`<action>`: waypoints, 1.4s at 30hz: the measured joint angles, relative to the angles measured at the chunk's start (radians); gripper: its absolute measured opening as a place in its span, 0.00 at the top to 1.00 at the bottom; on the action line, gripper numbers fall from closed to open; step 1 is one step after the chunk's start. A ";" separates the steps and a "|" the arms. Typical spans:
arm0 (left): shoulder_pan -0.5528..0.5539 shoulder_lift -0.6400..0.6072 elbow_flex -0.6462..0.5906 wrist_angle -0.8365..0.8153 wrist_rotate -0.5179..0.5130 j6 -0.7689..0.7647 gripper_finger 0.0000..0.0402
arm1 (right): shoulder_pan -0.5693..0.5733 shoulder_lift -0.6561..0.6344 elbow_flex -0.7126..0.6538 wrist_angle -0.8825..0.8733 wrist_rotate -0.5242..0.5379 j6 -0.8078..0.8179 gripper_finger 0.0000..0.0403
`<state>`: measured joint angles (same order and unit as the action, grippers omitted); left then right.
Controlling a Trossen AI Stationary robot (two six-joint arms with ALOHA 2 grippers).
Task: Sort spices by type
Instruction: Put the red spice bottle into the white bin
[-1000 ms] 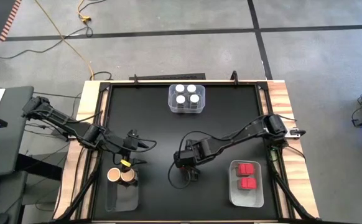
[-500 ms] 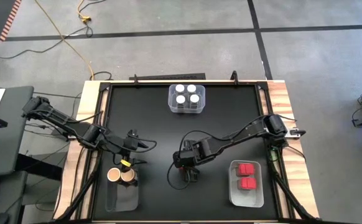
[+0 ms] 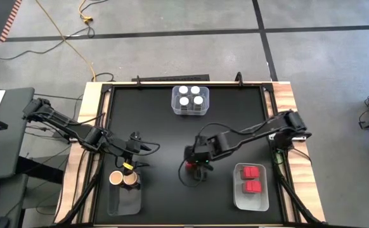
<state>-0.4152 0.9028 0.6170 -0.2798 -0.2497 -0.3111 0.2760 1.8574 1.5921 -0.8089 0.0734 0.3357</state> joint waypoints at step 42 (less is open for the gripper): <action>0.000 0.000 0.000 -0.001 0.000 0.001 0.24 | 0.808 -0.331 -0.136 -0.479 0.194 0.906 0.39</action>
<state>-0.4156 0.9028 0.6170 -0.2804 -0.2493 -0.3101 1.0844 1.5269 1.4565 -1.2880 0.2670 1.2414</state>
